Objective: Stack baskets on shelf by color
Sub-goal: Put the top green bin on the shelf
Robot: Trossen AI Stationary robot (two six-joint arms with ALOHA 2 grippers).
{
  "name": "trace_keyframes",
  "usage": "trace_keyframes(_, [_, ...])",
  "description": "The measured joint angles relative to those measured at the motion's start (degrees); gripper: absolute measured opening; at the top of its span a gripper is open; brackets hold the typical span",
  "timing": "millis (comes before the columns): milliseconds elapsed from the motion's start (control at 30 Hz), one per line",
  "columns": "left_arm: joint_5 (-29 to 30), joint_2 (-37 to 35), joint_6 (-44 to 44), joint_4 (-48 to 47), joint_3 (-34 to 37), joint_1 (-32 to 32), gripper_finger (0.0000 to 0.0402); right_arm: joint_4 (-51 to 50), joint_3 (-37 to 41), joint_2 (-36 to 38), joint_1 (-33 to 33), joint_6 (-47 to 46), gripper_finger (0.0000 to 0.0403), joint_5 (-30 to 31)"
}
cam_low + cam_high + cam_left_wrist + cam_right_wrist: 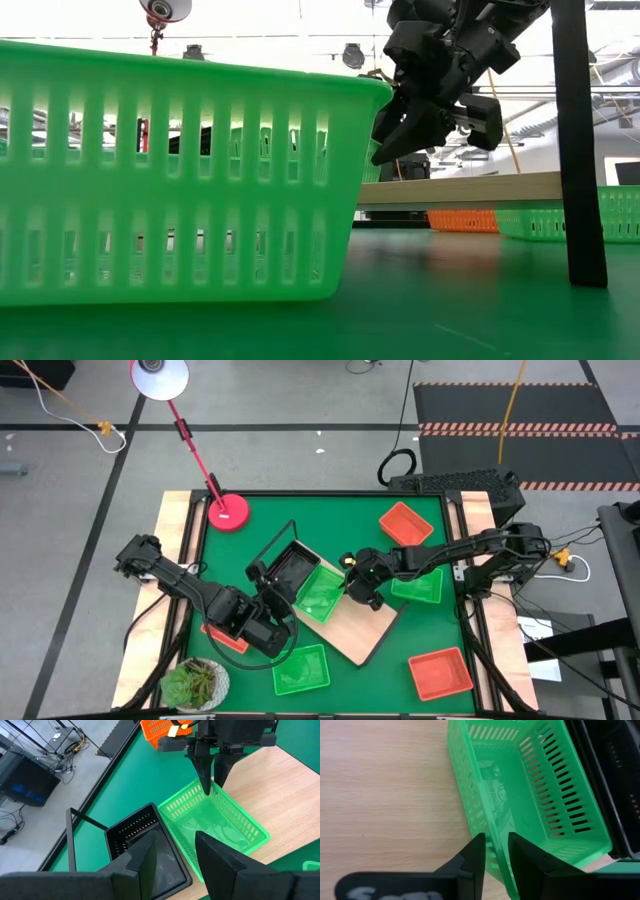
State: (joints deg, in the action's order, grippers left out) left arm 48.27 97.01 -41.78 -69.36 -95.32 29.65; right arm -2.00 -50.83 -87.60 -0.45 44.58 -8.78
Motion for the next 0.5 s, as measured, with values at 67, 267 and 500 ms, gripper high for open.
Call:
trace_keyframes(67, [0.0,0.0,0.0,-0.02,-0.01,0.02,0.0138,0.03,0.0,0.1,0.0,-0.6,0.008,0.0])
trace_keyframes(267, [-0.28,0.0,0.26,-0.02,0.0,0.04,0.0138,-0.83,0.0,0.1,0.0,-0.71,0.008,0.02])
trace_keyframes(500, [-0.34,0.0,0.31,-0.02,-0.01,0.04,0.0138,-1.68,0.0,0.1,0.0,-2.36,0.008,0.02])
